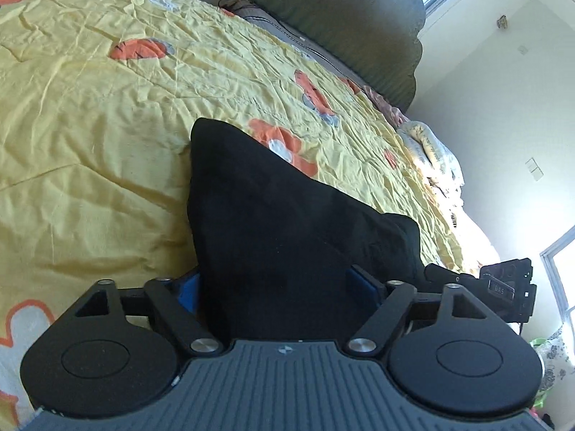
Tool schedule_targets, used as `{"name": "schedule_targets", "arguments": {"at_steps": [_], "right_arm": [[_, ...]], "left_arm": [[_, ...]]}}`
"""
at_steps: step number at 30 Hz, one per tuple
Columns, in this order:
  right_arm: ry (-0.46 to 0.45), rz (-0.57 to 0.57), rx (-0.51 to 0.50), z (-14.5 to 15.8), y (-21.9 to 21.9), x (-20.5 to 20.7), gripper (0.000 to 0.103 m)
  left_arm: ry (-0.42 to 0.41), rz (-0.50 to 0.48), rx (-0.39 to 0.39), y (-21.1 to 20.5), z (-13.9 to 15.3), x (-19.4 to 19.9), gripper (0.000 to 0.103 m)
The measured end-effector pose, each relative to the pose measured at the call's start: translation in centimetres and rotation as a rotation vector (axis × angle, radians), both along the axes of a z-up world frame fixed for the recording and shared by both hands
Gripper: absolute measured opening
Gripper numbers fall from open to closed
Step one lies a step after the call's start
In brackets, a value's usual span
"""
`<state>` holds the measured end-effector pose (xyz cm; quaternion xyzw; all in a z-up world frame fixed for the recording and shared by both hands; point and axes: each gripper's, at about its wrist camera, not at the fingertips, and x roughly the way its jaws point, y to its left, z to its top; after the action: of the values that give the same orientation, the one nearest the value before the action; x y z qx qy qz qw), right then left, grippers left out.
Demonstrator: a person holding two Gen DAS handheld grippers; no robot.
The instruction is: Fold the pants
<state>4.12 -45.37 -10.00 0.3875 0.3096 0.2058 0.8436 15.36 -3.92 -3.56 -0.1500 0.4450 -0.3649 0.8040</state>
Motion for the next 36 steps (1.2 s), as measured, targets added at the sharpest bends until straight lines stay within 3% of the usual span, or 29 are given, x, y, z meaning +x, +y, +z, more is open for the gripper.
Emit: {"name": "schedule_targets", "arguments": {"at_steps": [1, 2, 4, 5, 8, 12, 14, 17, 20, 22, 24, 26, 27, 29, 31, 34, 36], "right_arm": [[0.016, -0.005, -0.041, 0.1, 0.5, 0.3, 0.045], [0.031, -0.012, -0.071, 0.1, 1.0, 0.6, 0.035], [0.023, -0.029, -0.083, 0.4, 1.3, 0.3, 0.029], [0.014, -0.036, -0.096, 0.7, 1.6, 0.0, 0.026], [-0.040, -0.041, -0.162, 2.8, 2.9, -0.6, 0.023], [-0.151, 0.005, -0.210, 6.6, 4.7, 1.0, 0.023], [-0.210, 0.028, -0.257, 8.6, 5.9, 3.1, 0.023], [-0.251, 0.024, -0.266, 10.1, 6.9, 7.2, 0.023], [-0.250, 0.008, -0.277, 9.9, 7.7, 11.7, 0.024], [-0.191, 0.008, -0.303, 8.5, 8.4, 14.8, 0.028], [-0.091, 0.004, -0.415, 6.6, 9.6, 17.1, 0.031], [-0.025, -0.033, -0.564, 5.4, 10.6, 17.9, 0.048], [-0.052, -0.061, -0.596, 5.2, 10.6, 17.0, 0.049], [-0.107, -0.138, -0.636, 6.4, 10.6, 14.5, 0.048], [-0.191, -0.198, -0.750, 8.0, 11.8, 11.8, 0.050], [-0.295, -0.015, -0.761, 8.7, 14.3, 9.9, 0.050], [-0.215, 0.088, -0.791, 7.3, 15.8, 10.8, 0.051]], "left_arm": [[-0.012, 0.016, 0.030, -0.3, 0.0, -0.1, 0.044], [-0.023, 0.032, 0.057, -0.4, 0.0, -0.2, 0.036], [-0.045, 0.050, 0.072, -0.1, 0.1, -0.3, 0.018], [-0.054, 0.060, 0.059, 0.2, 0.4, -0.5, 0.018], [-0.121, 0.082, 0.049, 0.7, 2.0, -1.2, 0.018], [-0.280, 0.124, 0.085, 0.7, 5.4, -1.6, 0.018], [-0.359, 0.151, 0.111, 1.1, 7.2, -0.8, 0.018], [-0.410, 0.204, 0.147, 2.3, 9.1, 2.2, 0.018], [-0.371, 0.239, 0.192, 3.2, 8.8, 6.5, 0.017], [-0.299, 0.264, 0.233, 3.2, 7.2, 9.2, 0.018], [-0.243, 0.294, 0.323, 2.9, 4.8, 11.1, 0.019], [-0.246, 0.304, 0.381, 2.7, 3.3, 11.4, 0.024], [-0.254, 0.311, 0.380, 3.0, 3.1, 11.1, 0.034], [-0.278, 0.338, 0.370, 3.4, 3.3, 9.7, 0.037], [-0.300, 0.359, 0.384, 3.4, 3.8, 8.4, 0.041], [-0.277, 0.382, 0.355, 3.2, 4.0, 6.4, 0.047], [-0.251, 0.377, 0.365, 2.5, 3.6, 5.8, 0.061]]}}
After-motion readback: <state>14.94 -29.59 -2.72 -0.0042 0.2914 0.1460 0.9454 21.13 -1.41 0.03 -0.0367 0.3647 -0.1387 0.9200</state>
